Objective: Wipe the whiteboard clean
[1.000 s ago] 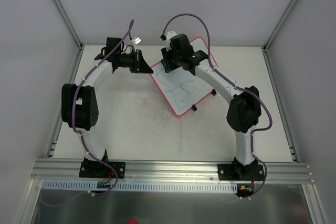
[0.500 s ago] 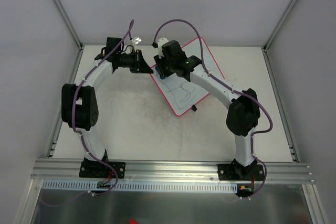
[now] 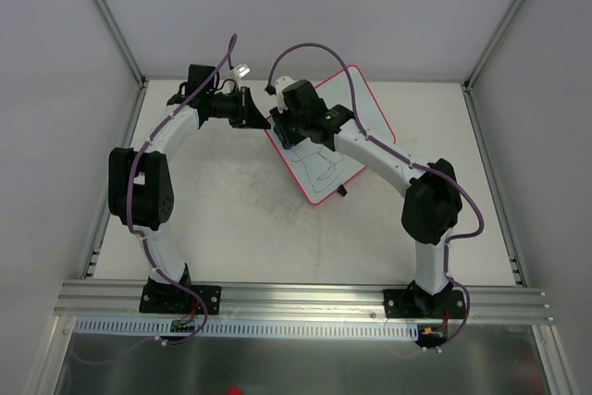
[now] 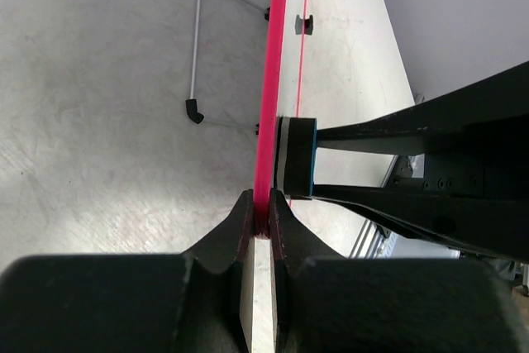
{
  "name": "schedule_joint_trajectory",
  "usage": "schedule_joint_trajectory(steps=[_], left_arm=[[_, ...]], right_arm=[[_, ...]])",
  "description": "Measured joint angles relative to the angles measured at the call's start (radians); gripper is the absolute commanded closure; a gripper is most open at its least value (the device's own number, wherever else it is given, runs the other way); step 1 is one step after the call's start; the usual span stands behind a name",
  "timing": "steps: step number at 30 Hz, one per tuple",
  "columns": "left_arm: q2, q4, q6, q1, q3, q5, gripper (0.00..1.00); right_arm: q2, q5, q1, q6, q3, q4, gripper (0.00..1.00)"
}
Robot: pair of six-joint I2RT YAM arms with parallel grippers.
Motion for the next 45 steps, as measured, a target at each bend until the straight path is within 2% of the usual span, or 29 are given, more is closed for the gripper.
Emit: schedule_joint_trajectory(steps=[15,37,45], left_arm=[[0.0,0.0,0.0,-0.004,0.013,-0.005,1.0],[0.0,0.013,0.0,-0.008,0.013,0.0,1.0],[0.0,0.013,0.001,-0.009,0.013,-0.001,1.0]], right_arm=[[-0.084,0.005,0.014,-0.009,-0.175,-0.017,1.0],[-0.035,0.01,0.016,-0.003,-0.046,-0.08,1.0],[-0.121,0.007,0.016,-0.001,-0.237,0.021,1.0]])
